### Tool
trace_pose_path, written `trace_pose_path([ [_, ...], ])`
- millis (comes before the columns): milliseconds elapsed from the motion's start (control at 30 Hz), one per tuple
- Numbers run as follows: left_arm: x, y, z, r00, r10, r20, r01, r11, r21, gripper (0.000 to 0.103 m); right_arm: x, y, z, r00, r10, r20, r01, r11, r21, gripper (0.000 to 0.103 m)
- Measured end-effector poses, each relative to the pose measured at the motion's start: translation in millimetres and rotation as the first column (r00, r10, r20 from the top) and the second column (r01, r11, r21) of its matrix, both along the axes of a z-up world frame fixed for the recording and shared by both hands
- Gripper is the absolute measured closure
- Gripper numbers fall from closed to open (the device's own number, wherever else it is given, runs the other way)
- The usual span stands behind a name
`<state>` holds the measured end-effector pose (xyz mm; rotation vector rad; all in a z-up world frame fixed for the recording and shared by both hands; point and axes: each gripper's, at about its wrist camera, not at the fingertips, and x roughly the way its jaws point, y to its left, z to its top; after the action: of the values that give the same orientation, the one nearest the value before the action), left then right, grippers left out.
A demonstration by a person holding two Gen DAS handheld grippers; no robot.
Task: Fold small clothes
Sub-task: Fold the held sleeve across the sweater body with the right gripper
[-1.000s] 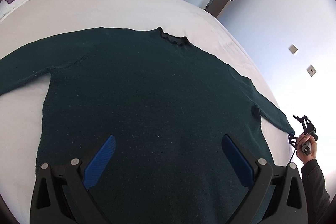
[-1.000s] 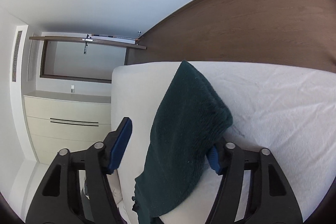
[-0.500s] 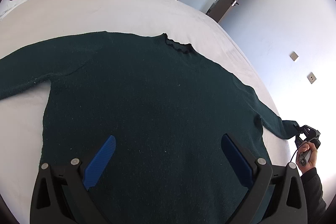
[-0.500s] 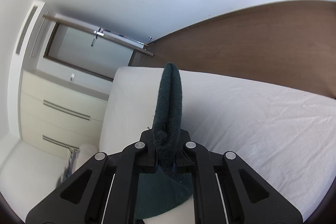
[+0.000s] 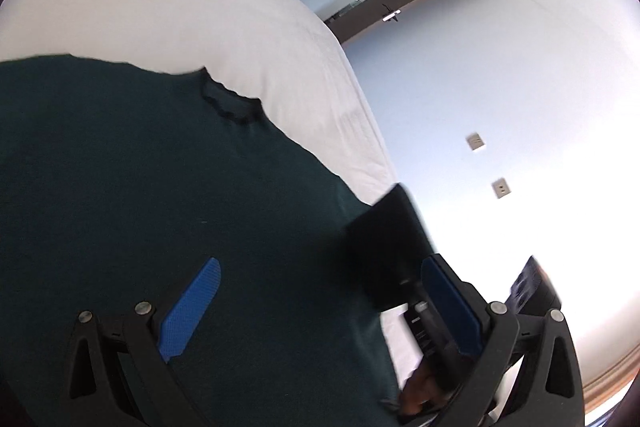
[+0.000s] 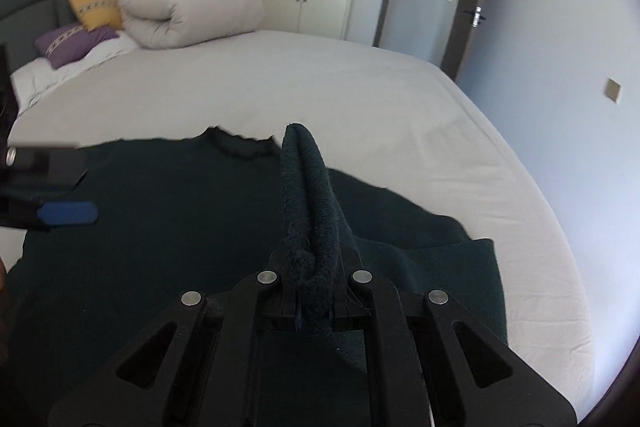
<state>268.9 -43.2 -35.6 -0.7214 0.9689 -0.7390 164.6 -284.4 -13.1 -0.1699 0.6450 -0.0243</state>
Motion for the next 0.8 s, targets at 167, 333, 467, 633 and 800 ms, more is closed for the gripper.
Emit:
trace_pose_path([
  [167,33.5,-21.5,-28.7,0.985,-0.111,-0.129,0.103,0.992,-0.073,0.0,-0.7,53.0,-35.5,0.996,0.033,-0.082,-0.031,0.999,0.02,0.096],
  [333,49.5,-41.1,-74.7,0.945,-0.162,-0.283,0.135,0.984,-0.114,0.006,-17.3,27.3,-63.2,0.982,0.062,-0.178,-0.048,0.995,0.083,0.091],
  [467,43.1,-49.8,-75.6,0.943,-0.182,-0.277,0.171,0.983,-0.064,0.018,-23.7,19.8,-68.7,0.976,0.062,-0.211,-0.031,0.989,0.146,0.056],
  [633,27.8,-59.3,-77.0,0.945,-0.167,-0.28,0.181,0.983,0.026,0.054,-55.8,-24.4,-57.2,0.984,-0.02,-0.177,0.085,0.925,0.369,0.037],
  [800,31.1,-51.7,-71.4,0.954,-0.161,-0.253,0.187,0.979,0.083,0.095,-84.1,-68.6,-59.2,0.976,-0.078,-0.204,0.187,0.784,0.591,0.037],
])
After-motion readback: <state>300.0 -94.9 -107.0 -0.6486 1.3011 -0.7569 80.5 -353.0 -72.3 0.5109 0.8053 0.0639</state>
